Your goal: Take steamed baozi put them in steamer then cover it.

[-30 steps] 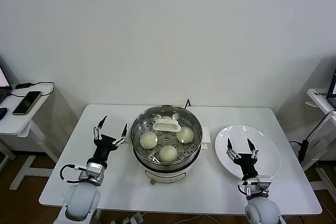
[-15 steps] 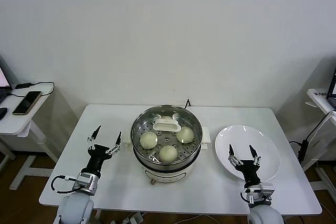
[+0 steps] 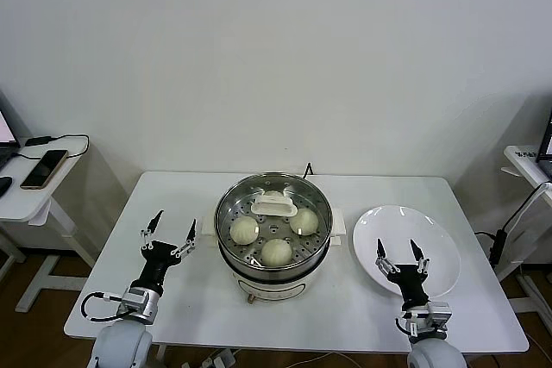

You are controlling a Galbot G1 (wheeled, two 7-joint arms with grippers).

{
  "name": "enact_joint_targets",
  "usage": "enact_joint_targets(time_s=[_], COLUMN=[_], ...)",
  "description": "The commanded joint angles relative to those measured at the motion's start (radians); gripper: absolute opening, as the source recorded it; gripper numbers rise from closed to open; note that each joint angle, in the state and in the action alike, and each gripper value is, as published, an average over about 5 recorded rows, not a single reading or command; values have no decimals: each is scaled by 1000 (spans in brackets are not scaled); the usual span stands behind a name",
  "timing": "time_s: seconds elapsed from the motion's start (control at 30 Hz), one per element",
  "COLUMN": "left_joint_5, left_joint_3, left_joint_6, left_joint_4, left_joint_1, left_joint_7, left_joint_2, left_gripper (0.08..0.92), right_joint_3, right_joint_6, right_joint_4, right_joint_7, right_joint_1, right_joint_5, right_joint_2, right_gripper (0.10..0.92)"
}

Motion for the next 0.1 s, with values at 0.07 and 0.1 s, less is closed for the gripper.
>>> enact_joint_targets(time_s=[0.07, 0.1], left_joint_5=[-6, -5], left_joint_3=[-3, -2], left_joint_6=[-4, -4], left_joint_4=[7, 7], left_joint_1=[2, 2], left_joint_7=[-2, -2], left_joint_2=[1, 0], left_gripper=[823, 823], right_joint_3=[3, 3], right_joint_6=[2, 3], right_joint_4=[-7, -7], right_joint_7=[-4, -4], right_joint_1=[-5, -6], right_joint_5=[-7, -7], right_joint_2=[3, 3], right_gripper=[823, 823])
